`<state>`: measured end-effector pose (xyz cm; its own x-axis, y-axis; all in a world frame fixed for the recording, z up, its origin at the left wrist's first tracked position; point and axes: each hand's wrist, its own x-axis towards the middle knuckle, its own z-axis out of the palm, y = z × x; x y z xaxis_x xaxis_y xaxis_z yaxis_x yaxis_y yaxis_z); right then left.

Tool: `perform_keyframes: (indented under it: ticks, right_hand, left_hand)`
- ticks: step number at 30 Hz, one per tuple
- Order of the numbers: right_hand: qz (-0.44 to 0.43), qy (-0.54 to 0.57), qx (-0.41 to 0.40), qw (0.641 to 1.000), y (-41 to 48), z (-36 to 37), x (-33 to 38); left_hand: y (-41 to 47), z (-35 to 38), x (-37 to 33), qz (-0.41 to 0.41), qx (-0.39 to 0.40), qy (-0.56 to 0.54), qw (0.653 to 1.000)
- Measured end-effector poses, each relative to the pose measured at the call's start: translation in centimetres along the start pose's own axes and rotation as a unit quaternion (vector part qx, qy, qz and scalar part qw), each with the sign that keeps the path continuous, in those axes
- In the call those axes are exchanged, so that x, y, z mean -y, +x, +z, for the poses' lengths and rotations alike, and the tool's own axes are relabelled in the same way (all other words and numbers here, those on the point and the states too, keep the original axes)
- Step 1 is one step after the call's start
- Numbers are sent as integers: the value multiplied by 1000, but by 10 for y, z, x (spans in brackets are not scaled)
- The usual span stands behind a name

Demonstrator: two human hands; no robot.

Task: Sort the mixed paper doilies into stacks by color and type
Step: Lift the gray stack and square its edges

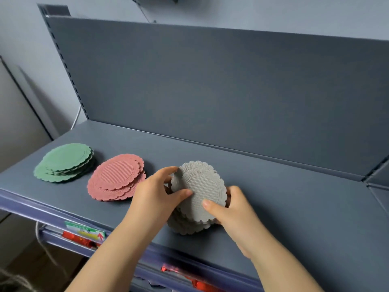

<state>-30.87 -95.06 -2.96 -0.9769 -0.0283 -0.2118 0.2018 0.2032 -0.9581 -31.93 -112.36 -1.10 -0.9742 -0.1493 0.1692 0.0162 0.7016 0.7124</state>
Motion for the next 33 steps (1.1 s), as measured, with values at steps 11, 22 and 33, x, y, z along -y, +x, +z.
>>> perform_keyframes:
  ticks: [11,22,33]
  right_hand:
    - [40,-239,-99,965,17,36,28]
    - [88,-393,-215,890,15,59,37]
    - [-50,-429,-293,853,-34,67,24]
  left_hand:
    - [37,-7,27,110,84,186,973]
    - [47,-14,19,353,128,269,887]
    - [34,-13,6,393,159,308,852]
